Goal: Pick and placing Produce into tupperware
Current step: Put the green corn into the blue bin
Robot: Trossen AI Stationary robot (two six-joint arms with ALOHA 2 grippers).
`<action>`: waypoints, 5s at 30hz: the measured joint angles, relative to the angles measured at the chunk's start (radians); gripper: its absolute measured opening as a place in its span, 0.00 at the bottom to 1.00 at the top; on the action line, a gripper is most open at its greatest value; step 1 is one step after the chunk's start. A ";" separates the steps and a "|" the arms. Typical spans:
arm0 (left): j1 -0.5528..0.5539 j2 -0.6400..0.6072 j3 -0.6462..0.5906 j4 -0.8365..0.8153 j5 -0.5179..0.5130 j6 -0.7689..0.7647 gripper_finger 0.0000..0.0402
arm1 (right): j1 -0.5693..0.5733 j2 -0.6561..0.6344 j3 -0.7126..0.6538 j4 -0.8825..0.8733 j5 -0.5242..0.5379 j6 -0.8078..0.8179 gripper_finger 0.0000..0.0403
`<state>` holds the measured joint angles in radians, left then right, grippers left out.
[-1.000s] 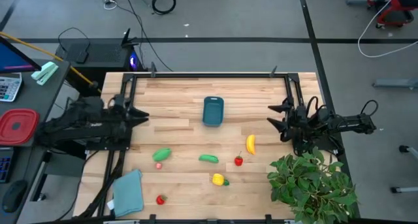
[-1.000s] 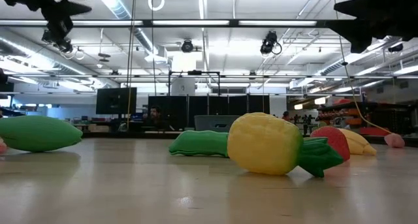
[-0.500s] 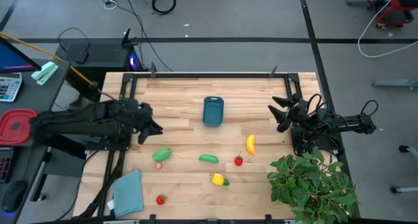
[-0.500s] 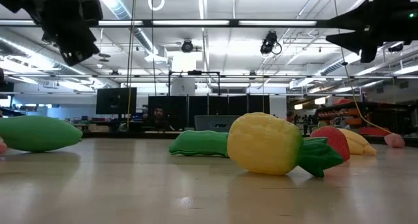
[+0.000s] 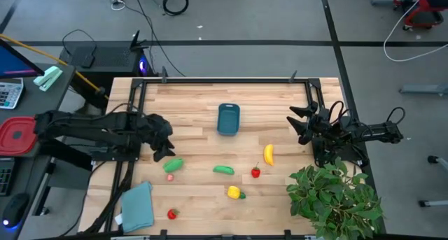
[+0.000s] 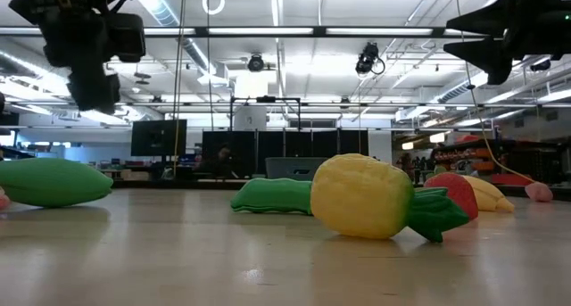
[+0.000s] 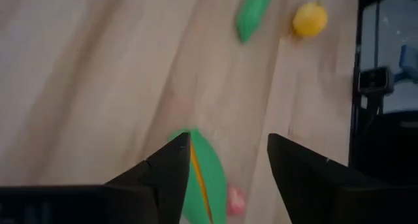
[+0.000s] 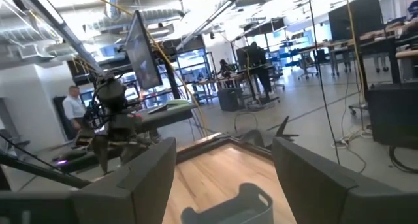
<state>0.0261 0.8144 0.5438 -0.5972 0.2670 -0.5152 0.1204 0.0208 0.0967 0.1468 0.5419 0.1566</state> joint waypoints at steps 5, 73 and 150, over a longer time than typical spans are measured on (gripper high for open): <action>-0.070 0.068 0.000 -0.006 -0.014 -0.119 0.53 | 0.000 0.000 0.000 0.000 0.000 -0.027 0.65; -0.190 0.410 0.182 -0.012 -0.003 -0.064 0.70 | 0.000 0.000 0.000 0.000 0.008 -0.089 0.65; -0.207 0.846 0.764 -0.705 -0.237 0.236 0.48 | 0.000 0.011 0.000 0.010 0.007 -0.112 0.65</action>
<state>-0.1812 1.6601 1.3077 -1.3021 0.0303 -0.2789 0.1200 0.0315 0.0963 0.1570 0.5488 0.0444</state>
